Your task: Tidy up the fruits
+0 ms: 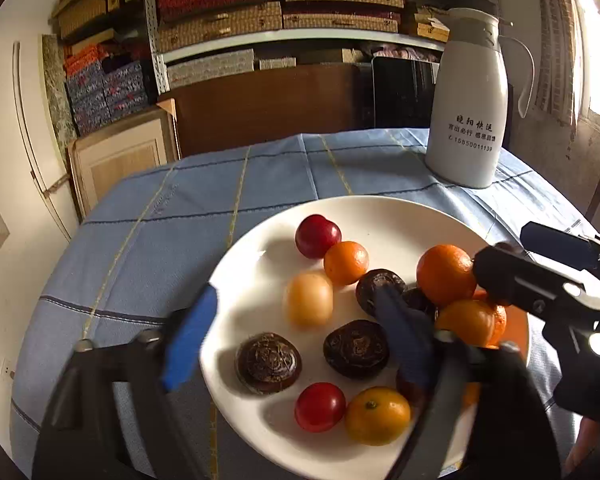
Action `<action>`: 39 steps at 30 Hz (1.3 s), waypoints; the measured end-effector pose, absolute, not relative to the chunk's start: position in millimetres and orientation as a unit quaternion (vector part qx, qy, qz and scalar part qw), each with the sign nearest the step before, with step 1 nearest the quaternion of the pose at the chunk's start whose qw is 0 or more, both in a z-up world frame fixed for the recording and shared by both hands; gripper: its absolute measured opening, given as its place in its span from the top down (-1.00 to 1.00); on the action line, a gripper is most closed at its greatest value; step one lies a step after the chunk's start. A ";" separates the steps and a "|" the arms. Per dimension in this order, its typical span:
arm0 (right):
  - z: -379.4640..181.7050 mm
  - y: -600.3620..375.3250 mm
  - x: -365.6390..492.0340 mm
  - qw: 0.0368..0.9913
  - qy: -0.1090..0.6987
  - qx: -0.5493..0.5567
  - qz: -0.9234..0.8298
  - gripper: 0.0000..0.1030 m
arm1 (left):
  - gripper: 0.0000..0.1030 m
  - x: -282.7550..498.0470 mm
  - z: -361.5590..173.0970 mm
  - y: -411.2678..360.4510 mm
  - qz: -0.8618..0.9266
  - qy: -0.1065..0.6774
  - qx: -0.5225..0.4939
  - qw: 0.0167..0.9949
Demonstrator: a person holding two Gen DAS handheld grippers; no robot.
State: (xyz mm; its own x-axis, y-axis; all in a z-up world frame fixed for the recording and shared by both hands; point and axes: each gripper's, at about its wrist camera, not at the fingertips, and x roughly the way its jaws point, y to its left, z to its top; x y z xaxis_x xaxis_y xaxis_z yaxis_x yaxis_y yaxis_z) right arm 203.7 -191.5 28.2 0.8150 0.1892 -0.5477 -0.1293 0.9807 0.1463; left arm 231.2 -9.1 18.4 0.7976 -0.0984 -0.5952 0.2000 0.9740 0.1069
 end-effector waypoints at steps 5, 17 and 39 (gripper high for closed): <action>28.3 -201.0 194.6 0.951 0.291 0.061 0.082 -0.44 | -0.88 220.8 19.9 -9.0 -0.091 0.310 0.073 0.944; 27.6 -204.4 150.4 0.962 0.262 0.058 0.047 -0.92 | -0.90 174.9 17.0 3.7 -0.053 0.324 0.053 0.943; 24.0 -209.4 136.0 0.961 0.262 0.072 0.045 -0.93 | -0.90 144.2 22.4 12.6 -0.016 0.316 0.029 0.948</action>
